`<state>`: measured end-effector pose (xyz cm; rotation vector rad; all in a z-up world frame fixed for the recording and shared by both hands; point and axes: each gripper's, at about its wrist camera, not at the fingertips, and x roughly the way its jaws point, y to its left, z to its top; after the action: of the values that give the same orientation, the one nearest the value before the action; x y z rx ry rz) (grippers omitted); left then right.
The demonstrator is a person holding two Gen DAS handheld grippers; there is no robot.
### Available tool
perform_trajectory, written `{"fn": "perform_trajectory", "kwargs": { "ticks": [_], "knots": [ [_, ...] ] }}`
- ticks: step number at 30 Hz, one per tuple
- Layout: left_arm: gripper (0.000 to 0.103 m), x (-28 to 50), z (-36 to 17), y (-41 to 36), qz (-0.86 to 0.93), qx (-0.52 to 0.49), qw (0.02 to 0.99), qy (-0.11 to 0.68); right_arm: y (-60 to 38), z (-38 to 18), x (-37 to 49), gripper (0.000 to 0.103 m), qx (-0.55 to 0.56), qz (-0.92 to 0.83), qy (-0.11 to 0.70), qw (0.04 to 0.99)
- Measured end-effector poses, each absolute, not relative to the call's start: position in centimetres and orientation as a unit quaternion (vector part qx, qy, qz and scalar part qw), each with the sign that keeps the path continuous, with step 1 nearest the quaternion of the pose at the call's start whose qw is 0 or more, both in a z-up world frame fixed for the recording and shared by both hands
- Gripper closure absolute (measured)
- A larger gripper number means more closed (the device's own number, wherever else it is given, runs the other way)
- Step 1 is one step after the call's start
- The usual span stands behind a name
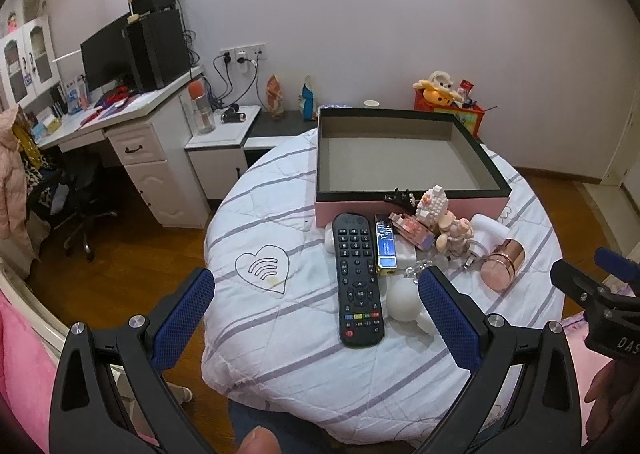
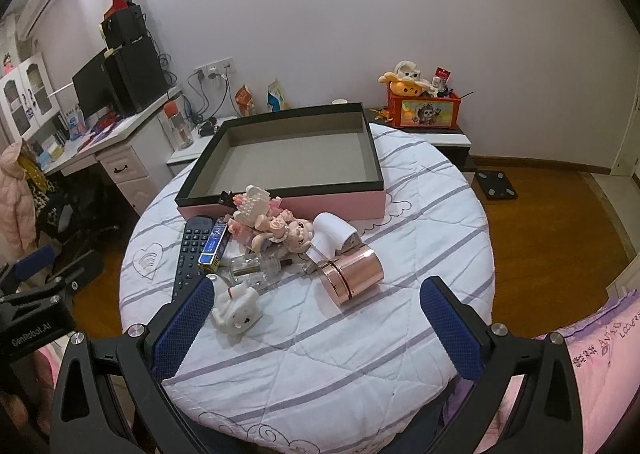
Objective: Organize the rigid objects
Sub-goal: 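Move both tools toward the cluttered objects beside the pink box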
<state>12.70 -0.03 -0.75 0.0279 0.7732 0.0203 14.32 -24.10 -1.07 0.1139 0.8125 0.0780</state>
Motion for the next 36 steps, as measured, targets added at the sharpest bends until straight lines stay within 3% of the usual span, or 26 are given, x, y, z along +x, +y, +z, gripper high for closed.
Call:
{"fn": "perform_trajectory", "kwargs": {
  "ticks": [36],
  "knots": [
    [0.0,16.4,-4.2,0.8,-0.003,-0.013,0.91,0.414,-25.0,-3.5,17.3,0.0,0.055,0.021,0.425,0.903]
  ]
}}
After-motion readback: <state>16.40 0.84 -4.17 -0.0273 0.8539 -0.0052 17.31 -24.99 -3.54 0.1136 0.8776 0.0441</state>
